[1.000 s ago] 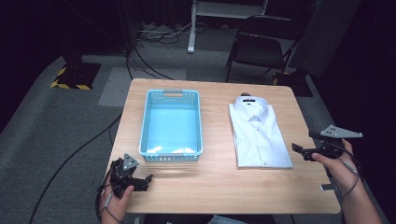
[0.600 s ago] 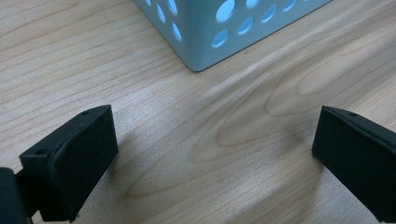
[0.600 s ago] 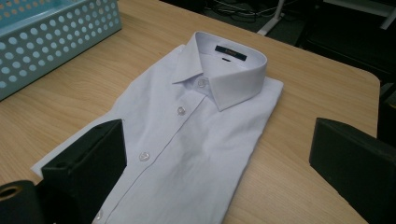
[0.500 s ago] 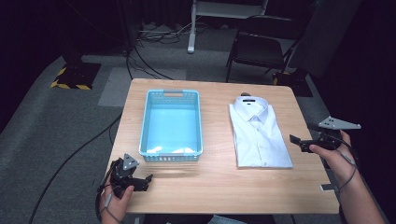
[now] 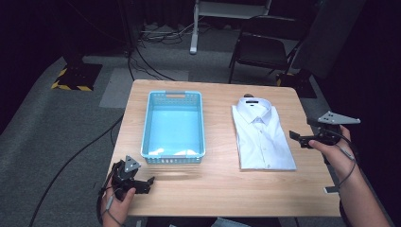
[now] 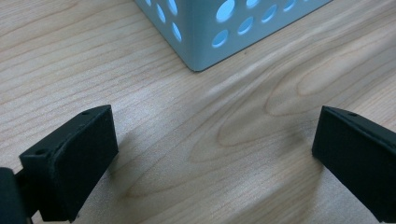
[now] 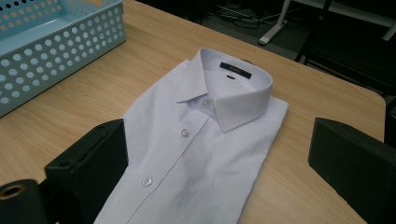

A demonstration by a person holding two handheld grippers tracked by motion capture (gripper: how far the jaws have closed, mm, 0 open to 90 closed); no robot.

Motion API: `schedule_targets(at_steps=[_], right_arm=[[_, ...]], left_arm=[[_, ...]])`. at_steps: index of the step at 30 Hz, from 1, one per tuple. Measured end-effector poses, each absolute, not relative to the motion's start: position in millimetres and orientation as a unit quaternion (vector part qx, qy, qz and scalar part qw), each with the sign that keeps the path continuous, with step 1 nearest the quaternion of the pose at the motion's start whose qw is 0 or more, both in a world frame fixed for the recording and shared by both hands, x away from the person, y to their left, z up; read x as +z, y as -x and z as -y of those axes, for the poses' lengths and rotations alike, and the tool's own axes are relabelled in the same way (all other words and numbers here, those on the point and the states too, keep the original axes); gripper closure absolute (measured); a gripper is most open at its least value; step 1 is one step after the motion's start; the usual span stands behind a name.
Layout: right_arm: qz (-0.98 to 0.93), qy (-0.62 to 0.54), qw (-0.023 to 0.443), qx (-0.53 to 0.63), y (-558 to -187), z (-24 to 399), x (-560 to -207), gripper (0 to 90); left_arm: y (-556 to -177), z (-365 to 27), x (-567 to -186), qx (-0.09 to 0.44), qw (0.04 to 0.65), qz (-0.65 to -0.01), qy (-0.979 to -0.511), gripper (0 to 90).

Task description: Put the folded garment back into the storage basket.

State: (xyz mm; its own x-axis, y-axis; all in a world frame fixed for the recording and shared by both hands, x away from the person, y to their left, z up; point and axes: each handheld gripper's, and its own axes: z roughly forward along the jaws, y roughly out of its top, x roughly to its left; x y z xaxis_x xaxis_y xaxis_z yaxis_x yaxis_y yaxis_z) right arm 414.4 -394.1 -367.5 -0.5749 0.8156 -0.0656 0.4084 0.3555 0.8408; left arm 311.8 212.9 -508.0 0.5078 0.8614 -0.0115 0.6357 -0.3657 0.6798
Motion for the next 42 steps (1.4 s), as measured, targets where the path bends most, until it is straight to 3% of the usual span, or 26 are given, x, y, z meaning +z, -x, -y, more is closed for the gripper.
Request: schedule_targets(at_steps=[42], right_arm=[[-0.781,-0.372,0.248,0.436,-450.5,349.0,-368.7,3.5]], left_arm=[[-311.8,-212.9,-507.9,0.177,0.319,-0.464,-0.807,0.2]])
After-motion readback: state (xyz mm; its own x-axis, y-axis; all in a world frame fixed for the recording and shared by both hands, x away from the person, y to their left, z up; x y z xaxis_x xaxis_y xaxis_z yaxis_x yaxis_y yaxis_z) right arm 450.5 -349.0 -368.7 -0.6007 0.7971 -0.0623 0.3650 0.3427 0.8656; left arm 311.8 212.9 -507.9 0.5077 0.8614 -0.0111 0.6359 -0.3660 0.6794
